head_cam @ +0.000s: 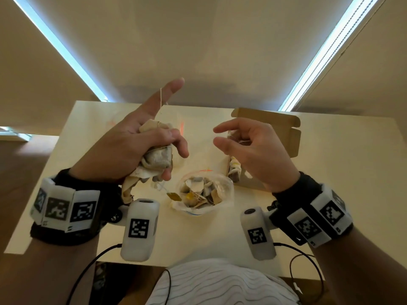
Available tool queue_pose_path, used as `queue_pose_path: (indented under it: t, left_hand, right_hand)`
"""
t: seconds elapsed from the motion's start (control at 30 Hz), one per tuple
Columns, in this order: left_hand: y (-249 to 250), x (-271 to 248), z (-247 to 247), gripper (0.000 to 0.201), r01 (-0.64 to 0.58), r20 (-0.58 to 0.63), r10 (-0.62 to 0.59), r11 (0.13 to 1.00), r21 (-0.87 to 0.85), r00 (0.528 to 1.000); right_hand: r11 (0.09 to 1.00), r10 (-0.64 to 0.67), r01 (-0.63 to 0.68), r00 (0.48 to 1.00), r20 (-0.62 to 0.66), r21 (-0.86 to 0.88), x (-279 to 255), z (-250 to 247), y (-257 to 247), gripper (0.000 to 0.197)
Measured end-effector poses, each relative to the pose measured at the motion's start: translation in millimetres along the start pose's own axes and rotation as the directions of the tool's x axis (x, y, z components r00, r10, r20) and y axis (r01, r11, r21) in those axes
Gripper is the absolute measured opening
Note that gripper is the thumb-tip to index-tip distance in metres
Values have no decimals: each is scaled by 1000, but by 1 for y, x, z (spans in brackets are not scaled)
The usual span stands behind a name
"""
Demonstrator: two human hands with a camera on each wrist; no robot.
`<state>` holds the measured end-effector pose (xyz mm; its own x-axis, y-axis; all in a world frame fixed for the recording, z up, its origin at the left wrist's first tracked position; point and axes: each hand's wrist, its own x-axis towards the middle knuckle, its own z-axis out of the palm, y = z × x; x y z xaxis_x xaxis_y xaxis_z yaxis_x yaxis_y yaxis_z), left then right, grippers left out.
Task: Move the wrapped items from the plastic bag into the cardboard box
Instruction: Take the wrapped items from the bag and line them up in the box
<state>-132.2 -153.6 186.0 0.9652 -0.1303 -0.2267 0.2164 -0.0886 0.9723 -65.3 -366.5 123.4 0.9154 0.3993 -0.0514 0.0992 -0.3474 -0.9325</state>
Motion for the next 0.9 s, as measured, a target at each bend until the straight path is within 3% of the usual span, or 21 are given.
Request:
queue_pose_path:
  t: [0.1,0.23,0.33,0.4,0.5,0.57,0.67,0.77,0.9]
  left_hand:
    - [-1,2,-3,68,-29,-24,30,999,21,999]
    - [-3,3,-8,69,-54,-47,56,998,33,997]
    - [-10,5,-7,55,-56,-117,64,996,67,991]
    - [-20,11,1,42,-49,-154,72,988,144,985]
    - [-35,23,21,38,-61,-47,76,963,262,996]
    - [-38,30,36,39,-95,45,86,951,294,995]
    - [-37,35,52,25,-147,109,124,959,242,986]
    - [-40,40,55,5,-169,75,154,941,292,985]
    - [-34,42,52,6,-217,8,224,934,283,975]
  right_hand:
    - [995,47,-44,998,29,-90,0,-4,6,20]
    - [998,50,-49,998,24,-50,-2,-7,10,10]
    - [999,40,-42,996,84,15,-5,-15,10,16]
    - [989,12,-37,986,168,147,-6,-21,8,19]
    - [918,-15,-104,956,294,383,-5,-26,2,21]
    - [885,-26,-149,930,366,442,-3,-28,-3,22]
    - [910,-24,-165,894,447,381,-1,-31,-9,21]
    - [953,15,-143,902,432,265,2,-37,-7,28]
    - [997,46,-67,900,433,34,2,-45,7,29]
